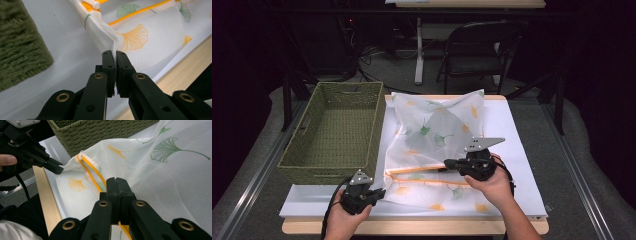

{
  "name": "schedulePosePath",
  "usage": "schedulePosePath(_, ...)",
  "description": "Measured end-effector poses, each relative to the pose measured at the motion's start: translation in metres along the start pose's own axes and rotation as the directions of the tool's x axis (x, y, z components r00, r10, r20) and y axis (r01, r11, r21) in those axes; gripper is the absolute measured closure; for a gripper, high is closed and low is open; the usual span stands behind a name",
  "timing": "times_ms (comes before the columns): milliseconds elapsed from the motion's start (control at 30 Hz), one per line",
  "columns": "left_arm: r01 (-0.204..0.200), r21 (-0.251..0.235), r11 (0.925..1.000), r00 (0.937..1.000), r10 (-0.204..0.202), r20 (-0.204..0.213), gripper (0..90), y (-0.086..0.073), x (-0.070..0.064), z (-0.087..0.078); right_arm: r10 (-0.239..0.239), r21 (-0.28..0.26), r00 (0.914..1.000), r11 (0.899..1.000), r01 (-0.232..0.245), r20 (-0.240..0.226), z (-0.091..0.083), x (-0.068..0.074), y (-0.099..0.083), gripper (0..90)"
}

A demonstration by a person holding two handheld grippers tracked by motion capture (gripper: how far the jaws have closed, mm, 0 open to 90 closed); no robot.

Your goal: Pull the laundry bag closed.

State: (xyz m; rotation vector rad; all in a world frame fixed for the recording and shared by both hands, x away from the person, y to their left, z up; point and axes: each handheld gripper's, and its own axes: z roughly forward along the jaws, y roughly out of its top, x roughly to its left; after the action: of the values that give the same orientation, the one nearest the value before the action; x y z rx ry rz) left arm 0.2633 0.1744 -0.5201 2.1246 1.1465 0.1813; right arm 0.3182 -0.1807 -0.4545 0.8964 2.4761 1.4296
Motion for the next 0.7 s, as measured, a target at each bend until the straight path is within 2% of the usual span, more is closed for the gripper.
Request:
schedulePosePath(33, 0.012, -0.002, 0.9999, 0.9999, -0.012, 0.006, 87.0, -0.002, -0.001, 0.001, -0.001, 0.003, 1.0000, 1.000, 0.001, -0.001, 0.000, 0.001, -0.002, 89.6)
schedulePosePath(100, 0.003, 0.003, 1.0000, 0.9999, -0.003, 0.014, 86.9, -0.005, 0.000, 0.001, 0.006, 0.014, 1.0000, 1.000, -0.006, -0.006, 0.001, 0.003, -0.006, 89.6)
schedulePosePath(300, 0.028, -0.001, 0.9996, 0.9987, -0.028, 0.043, 86.7, -0.011, 0.003, 0.005, 0.012, 0.057, 0.9997, 0.998, -0.011, -0.020, 0.009, 0.009, -0.020, 89.6)
schedulePosePath(533, 0.037, -0.001, 0.9993, 0.9982, -0.037, 0.048, 84.9, -0.014, 0.004, 0.008, 0.012, 0.062, 0.9998, 0.998, -0.011, -0.019, 0.010, 0.010, -0.022, 89.6)
schedulePosePath(567, 0.037, -0.001, 0.9993, 0.9982, -0.037, 0.048, 84.9, -0.014, 0.004, 0.008, 0.054, 0.085, 0.9985, 0.995, -0.053, -0.008, 0.016, 0.007, -0.038, 89.6)
schedulePosePath(600, 0.038, 0.025, 0.9989, 0.9981, -0.039, 0.048, 84.9, -0.015, 0.004, 0.011, 0.054, 0.085, 0.9985, 0.995, -0.053, -0.008, 0.016, 0.007, -0.038, 89.6)
schedulePosePath(700, 0.043, 0.037, 0.9984, 0.9980, -0.044, 0.045, 82.3, -0.017, 0.004, 0.015, 0.078, 0.077, 0.9968, 0.994, -0.079, 0.014, 0.015, 0.002, -0.050, 89.7)
